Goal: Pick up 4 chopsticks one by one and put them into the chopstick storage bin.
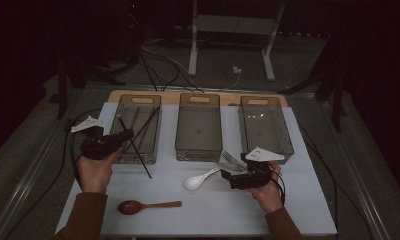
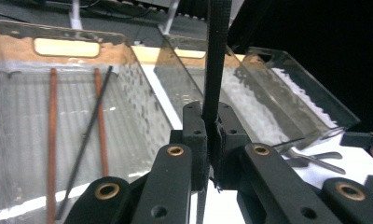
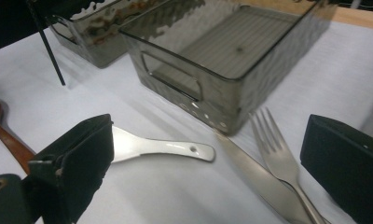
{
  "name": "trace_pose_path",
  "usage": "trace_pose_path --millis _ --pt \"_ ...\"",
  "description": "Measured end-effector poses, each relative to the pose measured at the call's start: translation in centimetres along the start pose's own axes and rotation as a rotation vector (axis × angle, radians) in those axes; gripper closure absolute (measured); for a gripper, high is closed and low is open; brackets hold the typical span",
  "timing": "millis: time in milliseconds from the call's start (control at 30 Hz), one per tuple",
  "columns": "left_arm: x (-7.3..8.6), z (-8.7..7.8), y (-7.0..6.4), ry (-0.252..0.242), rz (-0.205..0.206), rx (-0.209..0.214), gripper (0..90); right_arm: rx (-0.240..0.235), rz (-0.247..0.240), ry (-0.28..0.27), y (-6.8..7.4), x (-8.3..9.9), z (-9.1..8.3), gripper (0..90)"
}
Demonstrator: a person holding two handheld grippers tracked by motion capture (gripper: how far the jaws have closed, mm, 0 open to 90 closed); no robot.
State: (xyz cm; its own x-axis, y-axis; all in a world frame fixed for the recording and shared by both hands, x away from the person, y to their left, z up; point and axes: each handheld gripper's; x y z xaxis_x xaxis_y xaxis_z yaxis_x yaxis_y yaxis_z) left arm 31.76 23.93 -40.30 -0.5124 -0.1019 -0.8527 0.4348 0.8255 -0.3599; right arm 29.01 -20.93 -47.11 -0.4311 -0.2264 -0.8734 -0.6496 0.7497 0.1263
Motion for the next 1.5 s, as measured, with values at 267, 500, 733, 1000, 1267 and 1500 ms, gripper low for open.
trace_pose_path --millis 267,500,733,1000,1267,1500 --pt "-0.7 0.8 1.3 0.018 -0.007 -0.048 86.8 0.012 0.004 0.002 -0.4 0.4 -0.4 3.2" --pt "-1.8 1.8 2.0 0.028 -0.001 -0.073 86.8 0.015 0.004 -0.001 -0.4 0.4 -0.5 3.2" --pt "-2.8 3.4 2.6 0.021 -0.001 -0.095 86.6 0.011 -0.001 0.002 -0.3 0.4 -0.4 3.2" --pt "-3.9 5.2 3.3 0.018 -0.007 -0.126 86.5 0.009 -0.004 0.003 -0.3 0.5 -0.3 3.2" --pt "-4.3 7.2 4.0 0.010 -0.029 -0.163 86.4 0.004 -0.001 0.003 -0.2 0.6 -0.1 3.2" --pt "-3.9 8.9 5.2 -0.006 -0.067 -0.218 61.4 -0.003 0.000 0.007 0.0 0.7 0.0 3.2"
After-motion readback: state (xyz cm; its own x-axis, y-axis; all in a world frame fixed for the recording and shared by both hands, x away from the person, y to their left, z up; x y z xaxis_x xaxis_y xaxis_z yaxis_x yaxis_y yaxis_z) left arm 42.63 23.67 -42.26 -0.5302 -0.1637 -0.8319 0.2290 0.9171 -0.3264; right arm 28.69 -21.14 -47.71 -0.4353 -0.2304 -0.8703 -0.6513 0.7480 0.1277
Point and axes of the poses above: each handheld gripper's, and its own axes: z roughly forward along the jaws, x roughly out of its underside, y roughly to its left, and after that the axes turned 4 degrees about -y, right-handed
